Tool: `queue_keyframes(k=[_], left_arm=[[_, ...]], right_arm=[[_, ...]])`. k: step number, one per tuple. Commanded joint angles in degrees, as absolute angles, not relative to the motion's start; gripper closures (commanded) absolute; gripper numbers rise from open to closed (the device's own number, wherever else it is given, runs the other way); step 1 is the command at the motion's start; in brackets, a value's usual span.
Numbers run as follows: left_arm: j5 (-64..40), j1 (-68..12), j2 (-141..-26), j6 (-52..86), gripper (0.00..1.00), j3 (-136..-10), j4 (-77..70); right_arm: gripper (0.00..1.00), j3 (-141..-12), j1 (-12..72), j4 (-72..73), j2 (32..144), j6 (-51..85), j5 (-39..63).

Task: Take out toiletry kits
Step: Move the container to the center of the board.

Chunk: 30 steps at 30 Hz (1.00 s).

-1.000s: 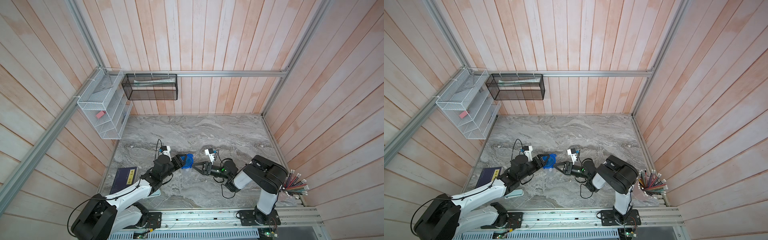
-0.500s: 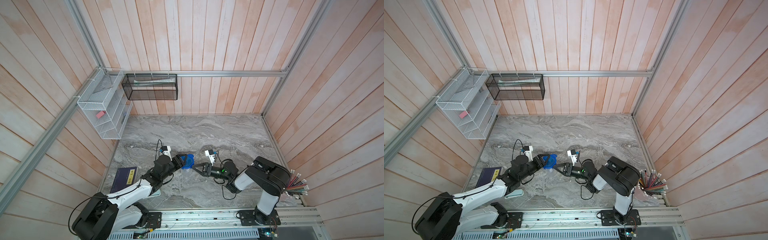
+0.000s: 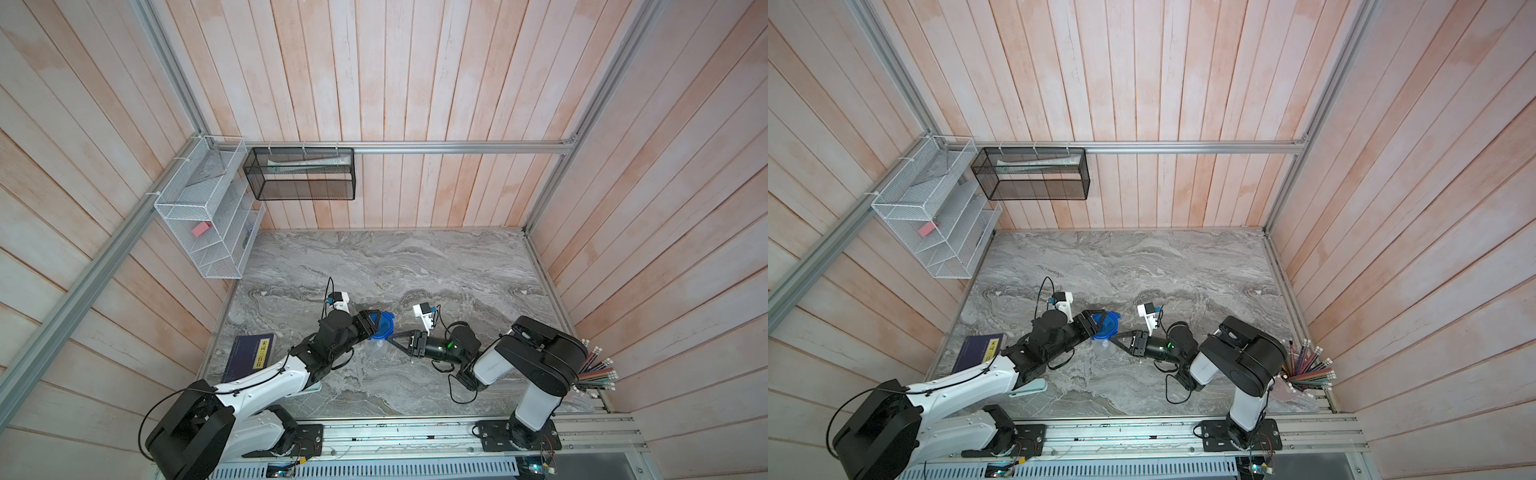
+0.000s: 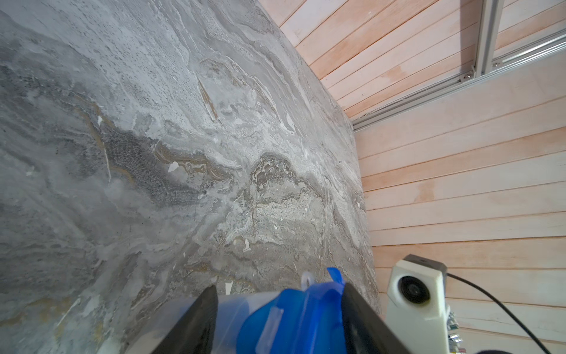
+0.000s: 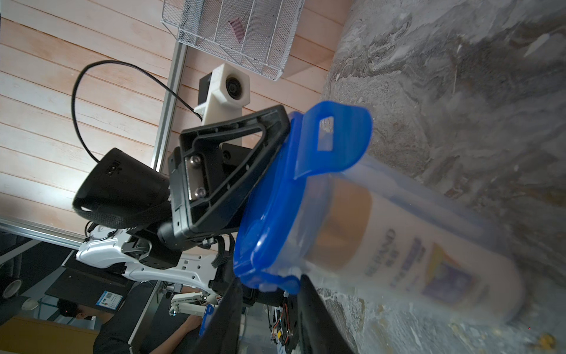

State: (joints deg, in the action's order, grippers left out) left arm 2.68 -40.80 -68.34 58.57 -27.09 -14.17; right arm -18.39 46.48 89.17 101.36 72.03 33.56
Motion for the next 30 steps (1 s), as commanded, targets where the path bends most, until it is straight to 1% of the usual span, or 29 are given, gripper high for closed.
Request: queue_keyframes(k=[1,4,10,14,23,27,30], left_arm=[[4.38,-43.74,-72.14,57.57,0.36,-24.99,6.51],[4.58,-44.37,-72.38,57.75,0.36,-25.44,7.12],[5.11,-45.0,-69.93,58.62,0.37,-25.55,9.05],[6.27,-45.94,-67.16,59.19,0.36,-25.88,11.96],[10.18,-50.41,-62.07,62.87,0.36,-25.75,16.55],[11.46,-52.32,-62.05,64.33,0.36,-25.92,17.42],[11.87,-53.09,-62.9,64.42,0.36,-26.64,17.57]], right_arm=[[0.77,-18.43,47.02,103.45,101.07,71.63,34.16],[0.81,-18.34,46.91,103.48,101.23,71.44,34.16],[0.81,-18.41,46.75,103.45,101.58,71.27,34.36],[0.85,-18.48,46.67,103.46,102.39,71.76,34.89],[0.88,-17.38,44.91,103.45,102.24,74.88,38.91],[0.95,-16.13,44.41,103.47,101.76,75.3,39.2],[0.97,-14.51,43.75,103.45,100.58,75.08,39.17]])
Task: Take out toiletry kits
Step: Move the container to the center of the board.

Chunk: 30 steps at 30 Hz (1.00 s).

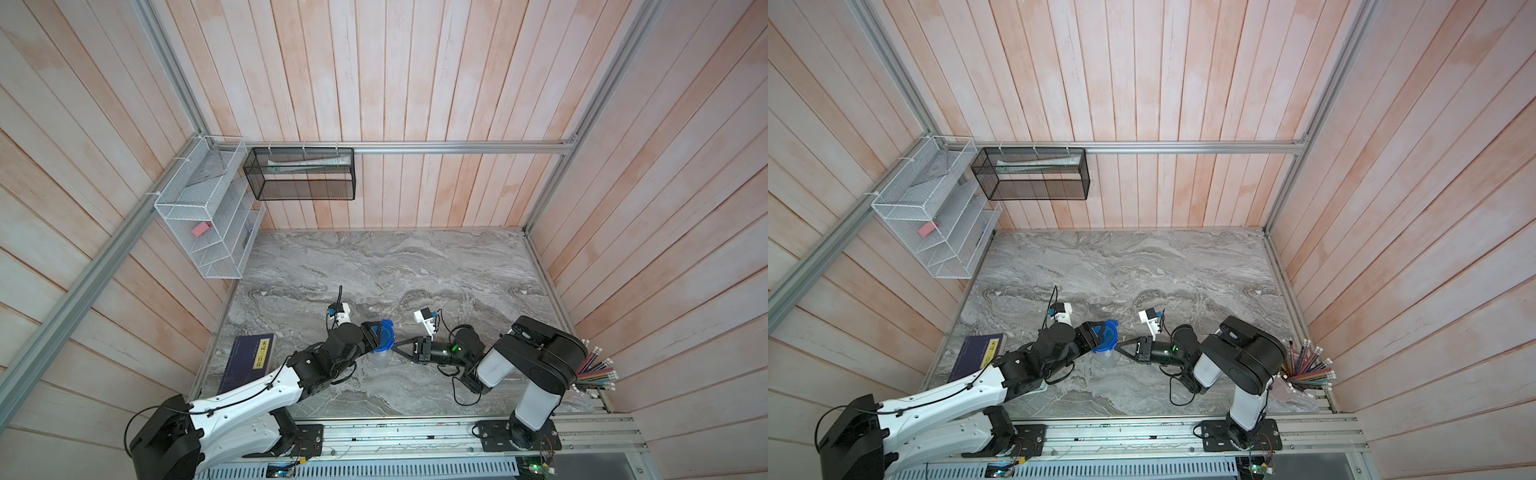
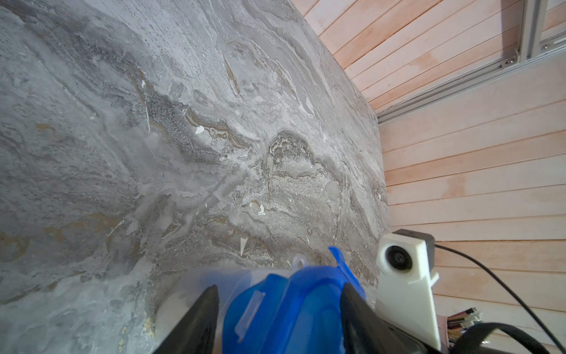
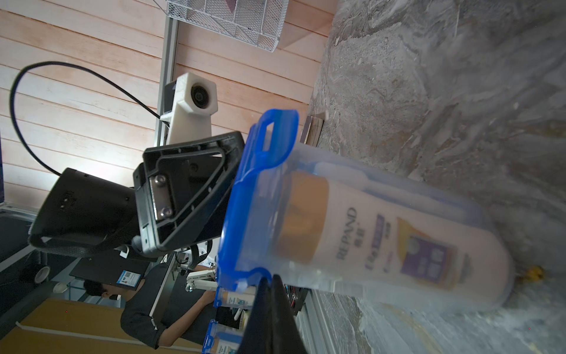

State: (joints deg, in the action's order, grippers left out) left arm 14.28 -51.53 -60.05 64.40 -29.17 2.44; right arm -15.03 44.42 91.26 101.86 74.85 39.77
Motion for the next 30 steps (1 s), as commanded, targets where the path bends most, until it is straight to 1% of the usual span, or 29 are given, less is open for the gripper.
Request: queue_keyframes(k=[1,7,9,12,15,21,30], left_arm=[[11.95,-53.2,-63.4,64.42,0.36,-26.95,17.7],[12.69,-54.21,-67.48,66.33,0.37,-28.85,19.61],[12.79,-56.15,-69.2,66.83,0.37,-29.7,20.65],[12.83,-56.64,-70.92,67.28,0.38,-30.54,21.24],[13.11,-57.33,-71.29,67.82,0.38,-31.0,21.27],[13.71,-58.95,-71.71,69.22,0.39,-31.55,23.24],[13.8,-61.77,-71.91,72.56,0.42,-30.78,27.07]], right_arm=[[0.97,-13.85,43.31,103.45,100.23,74.97,39.18],[0.98,-11.89,40.98,103.46,98.91,74.23,39.85],[0.98,-13.0,40.52,103.47,99.5,74.25,40.58],[0.98,-15.76,40.19,103.47,101.42,74.55,41.83],[0.98,-16.14,39.54,103.52,101.81,74.63,42.1],[1.0,-12.97,37.31,103.2,98.84,74.78,43.09],[1.0,-12.22,37.2,100.45,97.7,74.48,43.84]])
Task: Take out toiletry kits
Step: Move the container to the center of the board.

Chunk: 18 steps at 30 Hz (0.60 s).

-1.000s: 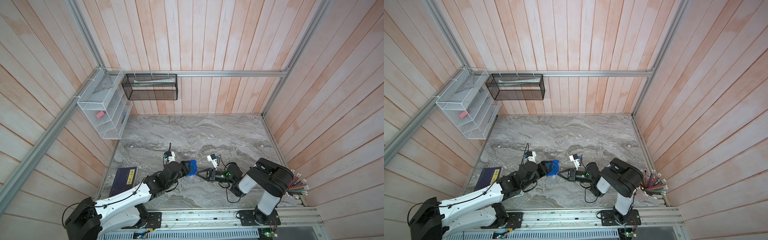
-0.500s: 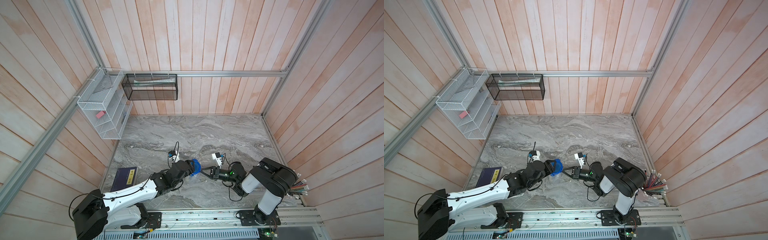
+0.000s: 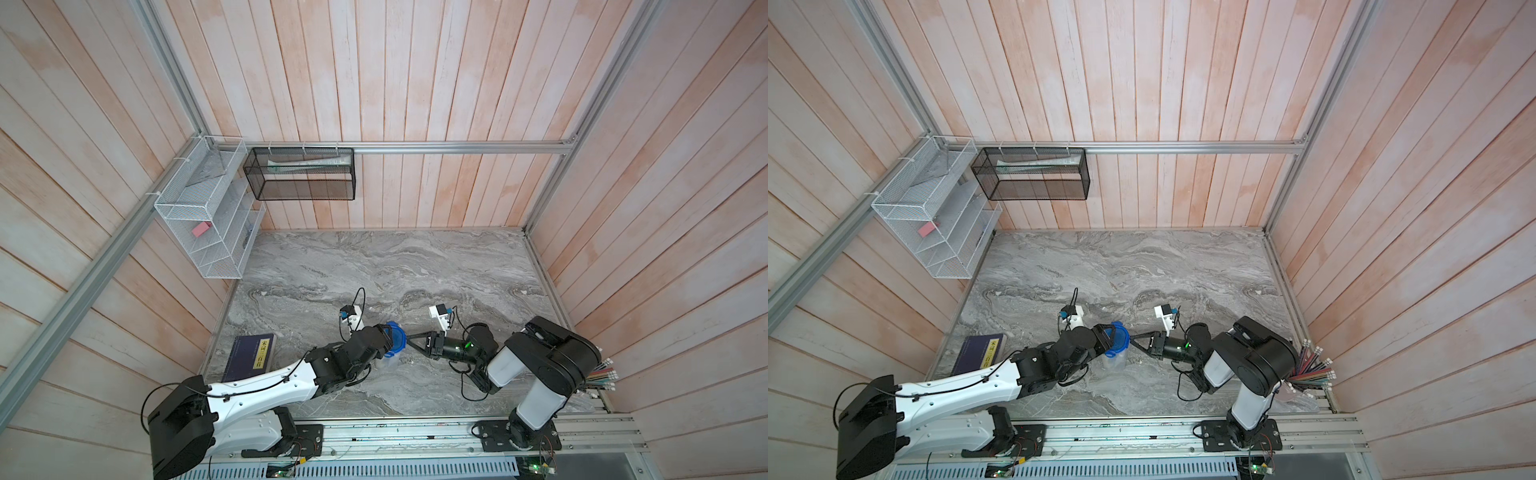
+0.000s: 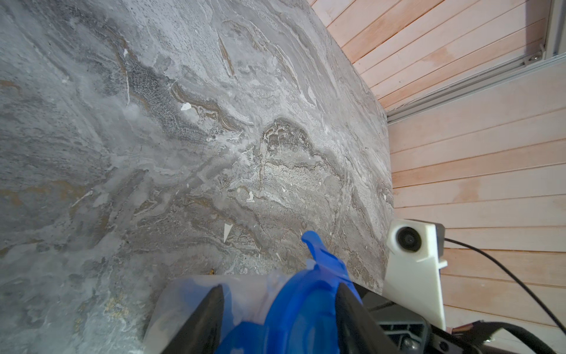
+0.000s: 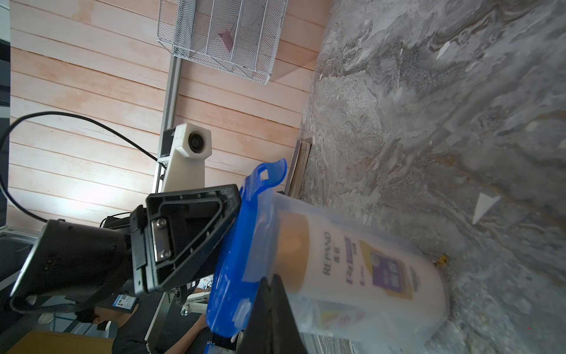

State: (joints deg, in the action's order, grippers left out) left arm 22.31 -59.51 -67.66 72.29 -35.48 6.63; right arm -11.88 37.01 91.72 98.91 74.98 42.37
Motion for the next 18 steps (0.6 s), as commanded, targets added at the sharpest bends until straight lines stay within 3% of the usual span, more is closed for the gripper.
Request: queue_keyframes(k=[1,5,10,15,18], left_arm=[[13.95,-61.77,-71.82,72.73,0.42,-30.84,27.69],[15.13,-61.8,-70.44,73.38,0.39,-31.02,28.97],[16.62,-61.81,-69.34,73.04,0.29,-32.92,30.83],[16.95,-61.79,-68.22,72.94,0.22,-33.69,32.09],[17.94,-61.87,-66.94,72.87,0.11,-34.64,34.09]], right_arm=[[1.0,-12.15,37.25,100.29,97.65,74.44,43.93],[0.99,-11.04,37.19,99.28,96.9,73.99,44.11],[0.88,-10.2,37.18,98.11,96.29,74.08,45.82],[0.84,-9.28,37.19,95.25,94.47,72.86,46.33],[0.72,-8.14,37.18,94.07,92.94,71.58,46.01]])
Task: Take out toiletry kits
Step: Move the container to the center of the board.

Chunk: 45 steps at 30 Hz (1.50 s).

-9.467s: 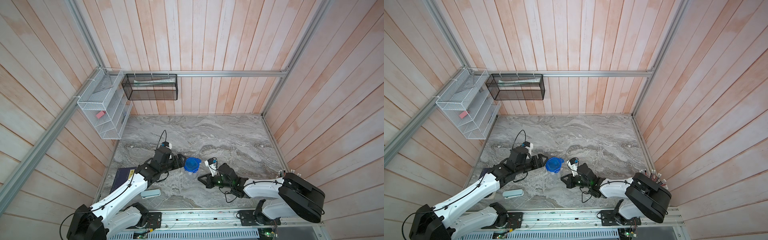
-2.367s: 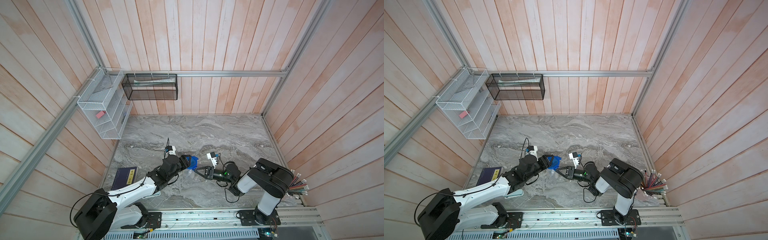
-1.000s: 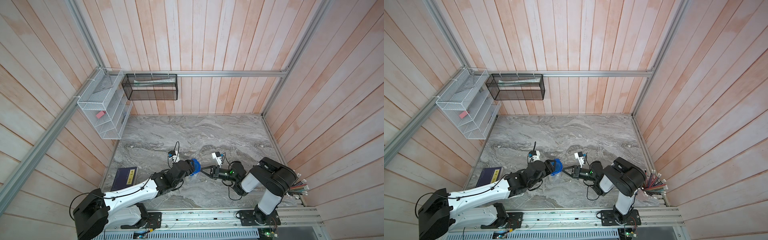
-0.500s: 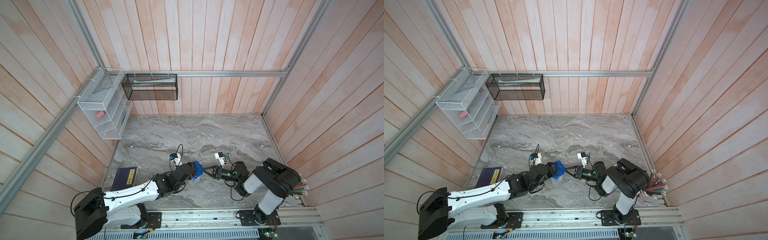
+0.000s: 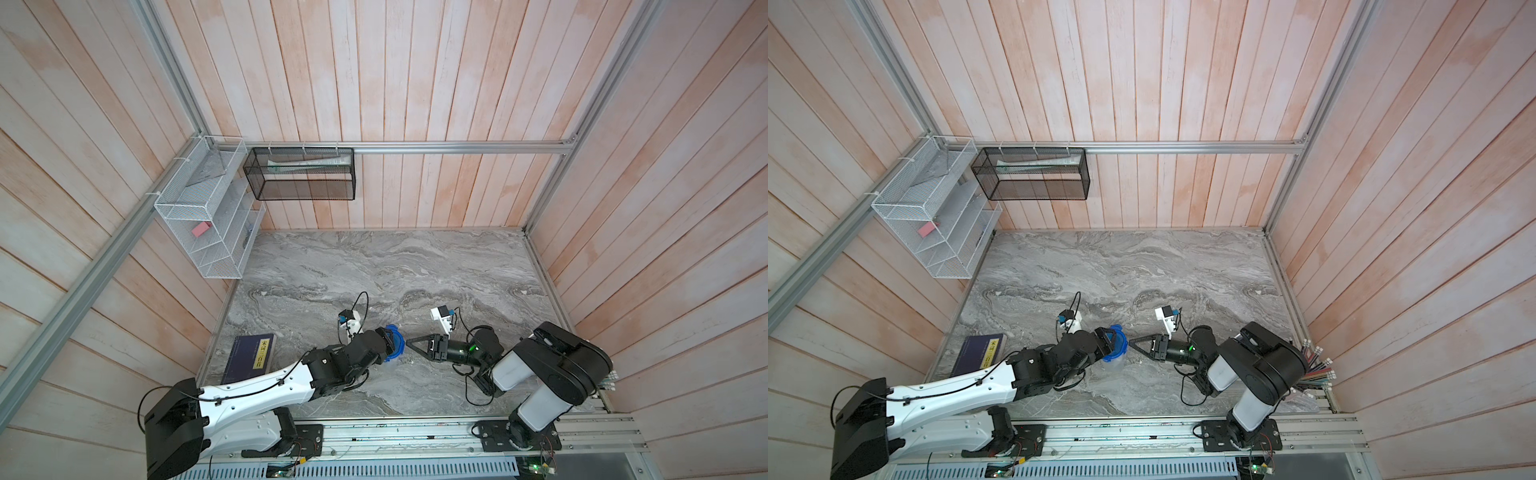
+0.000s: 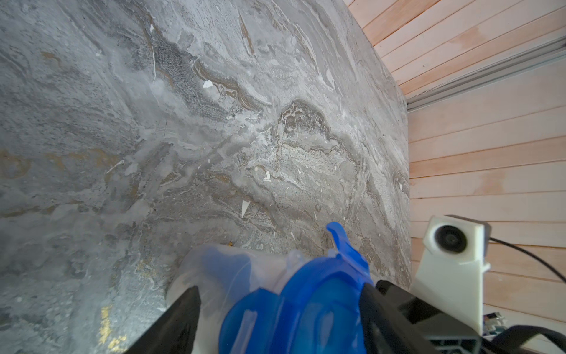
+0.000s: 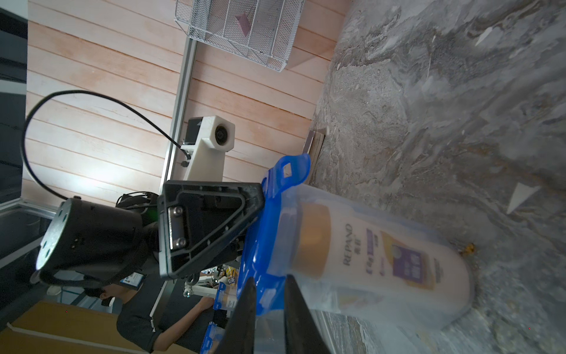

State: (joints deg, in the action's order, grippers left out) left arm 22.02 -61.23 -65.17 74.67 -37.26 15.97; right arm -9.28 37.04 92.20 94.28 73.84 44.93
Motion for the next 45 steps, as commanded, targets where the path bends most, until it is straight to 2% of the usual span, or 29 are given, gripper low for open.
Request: queue_keyframes(k=[1,3,5,10,19,25,33,45], left_arm=[[18.25,-61.88,-66.35,72.77,0.09,-34.89,34.65],[18.37,-61.88,-65.09,72.58,0.06,-34.8,34.73],[18.21,-62.2,-64.03,72.6,0.05,-33.98,33.75],[17.67,-64.29,-62.91,73.7,0.05,-30.88,29.04],[21.02,-64.42,-63.21,68.53,0.0,-36.7,29.77],[22.19,-64.4,-57.13,70.09,0.0,-35.32,31.27],[24.43,-64.21,-48.29,72.16,0.0,-31.41,32.87],[21.45,-63.33,-59.28,66.06,0.0,-37.68,26.71]], right_arm=[[0.67,-7.88,37.18,93.93,92.62,71.16,45.9],[0.6,-7.2,37.39,94.66,92.24,70.69,44.91],[0.47,-6.62,37.59,96.07,92.47,70.65,43.8],[0.41,-7.56,39.47,102.95,96.97,72.78,42.67],[0.44,-9.42,42.36,103.48,100.4,72.25,41.32],[0.4,-7.53,42.35,103.45,98.39,72.07,40.25],[0.4,-7.2,42.8,103.23,97.83,72.38,39.88],[0.43,-8.71,41.77,103.23,98.96,72.95,40.3]])
